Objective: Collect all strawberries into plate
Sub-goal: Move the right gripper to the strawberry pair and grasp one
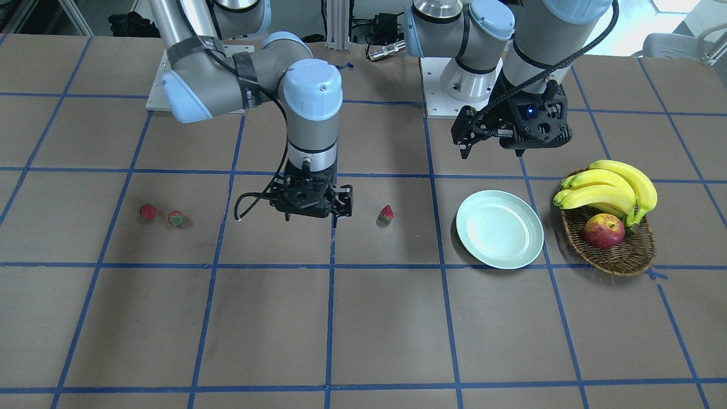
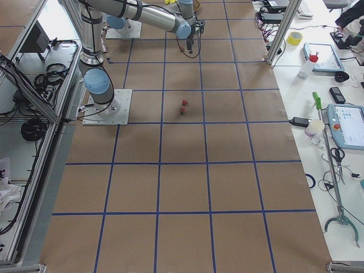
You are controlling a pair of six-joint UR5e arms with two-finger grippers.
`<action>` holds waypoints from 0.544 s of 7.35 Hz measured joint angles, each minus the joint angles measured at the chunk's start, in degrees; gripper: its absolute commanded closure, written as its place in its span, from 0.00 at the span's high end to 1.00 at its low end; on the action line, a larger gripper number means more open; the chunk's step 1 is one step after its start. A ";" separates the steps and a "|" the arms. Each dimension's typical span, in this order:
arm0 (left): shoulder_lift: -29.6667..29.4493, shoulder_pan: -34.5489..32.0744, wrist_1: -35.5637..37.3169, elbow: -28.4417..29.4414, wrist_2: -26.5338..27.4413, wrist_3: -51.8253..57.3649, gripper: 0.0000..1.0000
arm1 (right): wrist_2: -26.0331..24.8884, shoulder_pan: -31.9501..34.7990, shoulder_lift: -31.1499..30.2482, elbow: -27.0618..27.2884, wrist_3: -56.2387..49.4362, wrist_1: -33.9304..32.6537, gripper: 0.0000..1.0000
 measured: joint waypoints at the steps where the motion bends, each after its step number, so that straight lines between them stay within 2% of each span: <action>1: -0.04 -0.01 0.01 0.00 0.01 0.00 1.00 | -0.01 -4.68 -1.98 1.59 -8.05 0.71 0.99; 4: -0.07 0.01 0.04 0.01 0.02 0.02 1.00 | -0.18 -14.82 -3.35 4.05 -33.17 1.11 0.92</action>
